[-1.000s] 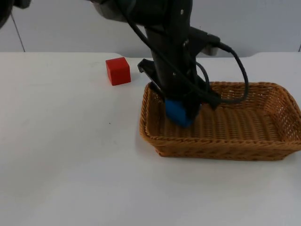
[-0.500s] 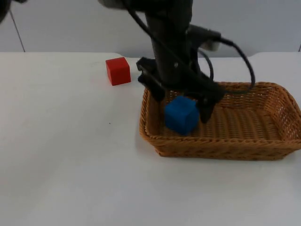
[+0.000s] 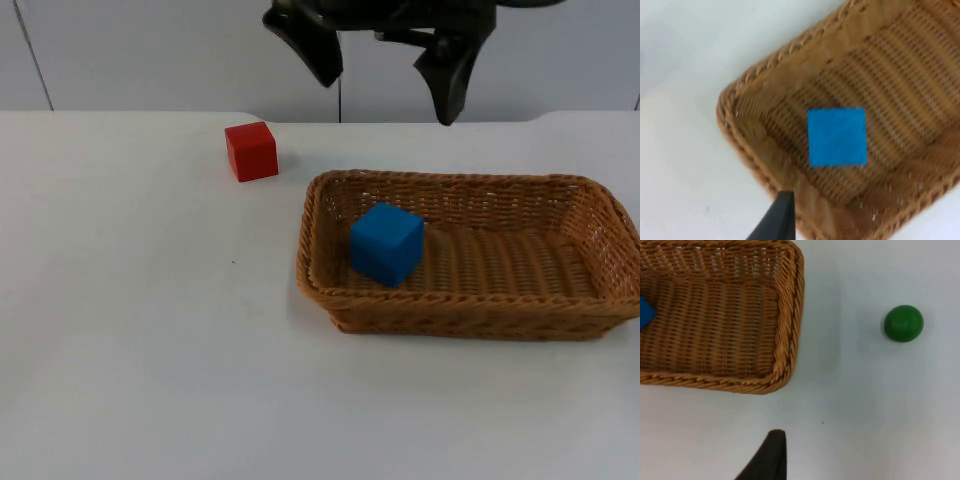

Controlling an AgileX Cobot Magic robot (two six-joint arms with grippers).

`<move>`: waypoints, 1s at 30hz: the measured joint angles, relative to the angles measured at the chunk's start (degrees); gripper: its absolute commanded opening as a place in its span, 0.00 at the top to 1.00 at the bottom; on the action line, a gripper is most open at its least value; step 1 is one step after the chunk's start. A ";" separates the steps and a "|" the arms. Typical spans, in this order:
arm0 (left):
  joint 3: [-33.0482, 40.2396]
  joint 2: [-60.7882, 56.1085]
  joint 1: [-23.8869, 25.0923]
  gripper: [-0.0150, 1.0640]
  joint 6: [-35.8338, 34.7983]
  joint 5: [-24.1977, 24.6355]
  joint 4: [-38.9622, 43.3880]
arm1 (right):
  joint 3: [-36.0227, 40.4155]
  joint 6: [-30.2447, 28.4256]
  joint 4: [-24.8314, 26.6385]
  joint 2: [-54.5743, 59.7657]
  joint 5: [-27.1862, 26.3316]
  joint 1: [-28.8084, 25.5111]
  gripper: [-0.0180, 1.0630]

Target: Place all geometric objects except the red cube into the basket.

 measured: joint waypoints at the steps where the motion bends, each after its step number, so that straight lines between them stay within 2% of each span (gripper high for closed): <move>1: 0.12 -0.12 0.00 0.04 0.10 0.76 0.12 | 0.00 0.00 -0.30 0.00 0.00 0.00 0.01; 4: 2.28 -0.76 0.49 0.04 0.32 0.88 0.08 | 0.00 0.00 -0.81 0.00 0.00 0.00 0.01; 8: 13.13 -4.49 3.57 0.04 0.16 -3.58 -1.15 | 0.00 0.00 -0.58 0.00 0.13 0.00 0.01; 9: 13.13 -4.49 3.57 0.04 0.16 -3.58 -1.15 | 0.00 0.00 -0.58 0.00 0.13 0.00 0.01; 10: 16.32 -5.79 4.58 0.04 0.16 -5.07 -1.15 | 0.00 0.00 -0.58 0.00 0.13 0.00 0.01; 15: 35.55 -15.46 12.82 0.04 0.07 -12.61 -2.21 | 0.00 0.00 -0.58 0.00 0.13 0.00 0.01; 16: 35.55 -15.46 12.82 0.04 0.07 -12.61 -2.21 | 0.00 0.00 -0.58 0.00 0.13 0.00 0.01; 21: 48.39 -23.83 22.37 0.04 0.17 -14.99 -2.64 | 0.00 0.00 -0.58 0.00 0.13 0.00 0.01; 30: 61.52 -36.62 30.73 0.04 0.56 -18.96 -2.64 | 0.00 0.00 -0.58 0.00 0.13 0.00 0.01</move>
